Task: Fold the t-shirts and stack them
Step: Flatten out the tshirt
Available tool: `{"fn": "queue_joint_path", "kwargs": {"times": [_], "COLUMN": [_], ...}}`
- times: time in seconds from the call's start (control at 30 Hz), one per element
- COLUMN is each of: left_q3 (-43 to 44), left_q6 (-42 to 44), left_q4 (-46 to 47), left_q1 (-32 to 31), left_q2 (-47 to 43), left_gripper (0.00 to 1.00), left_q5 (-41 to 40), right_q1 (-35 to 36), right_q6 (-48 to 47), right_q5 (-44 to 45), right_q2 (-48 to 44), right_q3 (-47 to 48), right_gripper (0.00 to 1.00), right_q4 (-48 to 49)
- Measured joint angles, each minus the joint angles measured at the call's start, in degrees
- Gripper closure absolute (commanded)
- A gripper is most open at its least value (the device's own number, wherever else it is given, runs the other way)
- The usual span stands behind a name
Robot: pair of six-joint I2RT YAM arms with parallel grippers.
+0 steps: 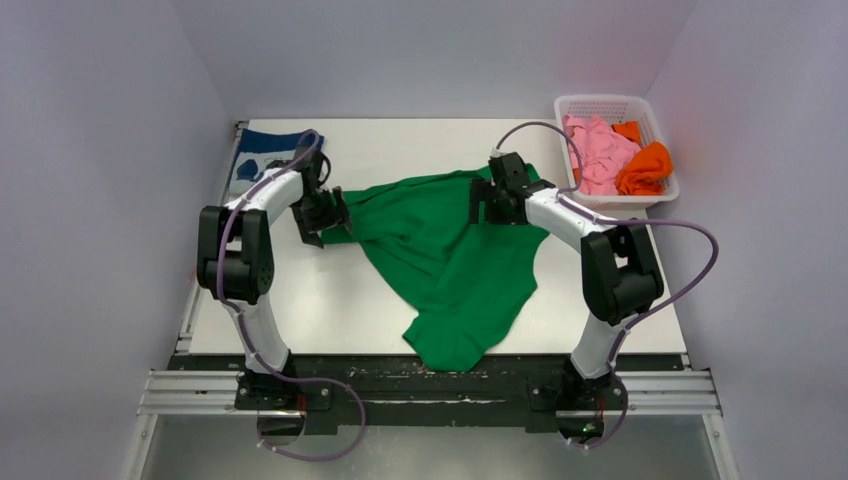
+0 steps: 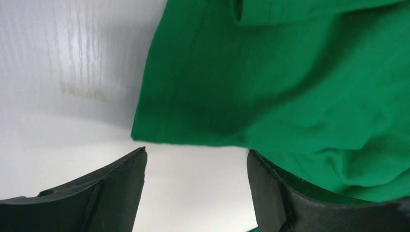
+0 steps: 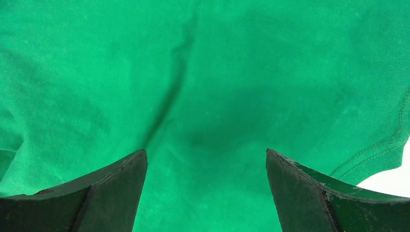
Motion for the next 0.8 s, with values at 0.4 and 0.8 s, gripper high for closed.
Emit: {"fn": "queue_joint_path", "kwargs": {"times": [0.4, 0.8], "left_q3": [6.7, 8.4], "left_q6": [-1.7, -2.0], "left_q4": [0.3, 3.2], "left_q1": [0.6, 0.6], "left_q2": [6.3, 7.6], "left_gripper": [0.82, 1.0], "left_q5": [-0.1, 3.3], "right_q1": [-0.3, -0.3], "right_q6": [1.5, 1.9], "right_q5": [0.7, 4.2], "right_q2": [0.0, 0.0], "right_q3": [-0.8, -2.5], "right_gripper": [0.11, 0.12], "right_q4": [0.1, -0.3]}}
